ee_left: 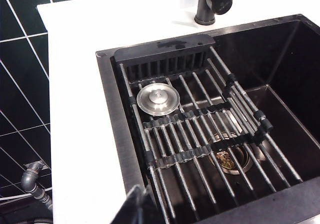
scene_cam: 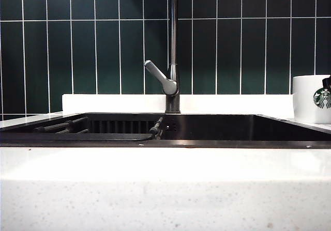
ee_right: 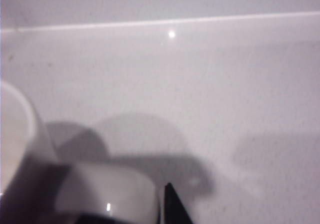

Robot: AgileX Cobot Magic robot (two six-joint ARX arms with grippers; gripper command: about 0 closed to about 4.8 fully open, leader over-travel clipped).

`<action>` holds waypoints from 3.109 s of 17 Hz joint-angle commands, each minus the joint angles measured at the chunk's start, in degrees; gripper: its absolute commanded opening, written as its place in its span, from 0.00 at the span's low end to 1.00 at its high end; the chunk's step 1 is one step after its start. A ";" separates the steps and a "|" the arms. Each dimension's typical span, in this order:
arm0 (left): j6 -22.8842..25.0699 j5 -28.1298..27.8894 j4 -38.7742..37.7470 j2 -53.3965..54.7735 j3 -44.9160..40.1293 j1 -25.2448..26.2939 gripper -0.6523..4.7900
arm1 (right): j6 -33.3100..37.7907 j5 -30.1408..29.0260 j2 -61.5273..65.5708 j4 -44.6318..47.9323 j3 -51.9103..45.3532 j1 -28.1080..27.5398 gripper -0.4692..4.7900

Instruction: Pick up the mug next to the sink, go to the faucet to get some water, pour the water into the sink, and finally put the mug back to its place.

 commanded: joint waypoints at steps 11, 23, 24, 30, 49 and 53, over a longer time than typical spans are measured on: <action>-1.11 7.13 1.16 0.02 -1.03 0.00 0.12 | 3.56 0.50 -19.17 -26.29 0.17 2.67 0.21; -1.49 3.87 -0.55 -0.11 -1.07 0.00 0.11 | 3.13 -0.11 -44.37 -45.09 0.07 9.25 0.16; -1.51 3.50 -0.57 -0.17 -1.07 0.00 0.11 | 3.13 -0.13 -45.09 -45.62 0.04 9.25 0.16; -1.55 1.97 0.74 -7.54 -7.96 -0.07 0.11 | 3.19 0.76 -54.25 -50.07 -3.32 10.25 0.13; -11.93 -5.95 28.06 -17.59 -26.93 -0.02 0.11 | 5.97 0.79 -89.83 -61.40 -17.86 10.62 0.08; -10.45 -5.99 30.64 -20.20 -28.76 -0.02 0.11 | 4.11 0.72 -89.83 -58.49 -19.45 10.67 0.08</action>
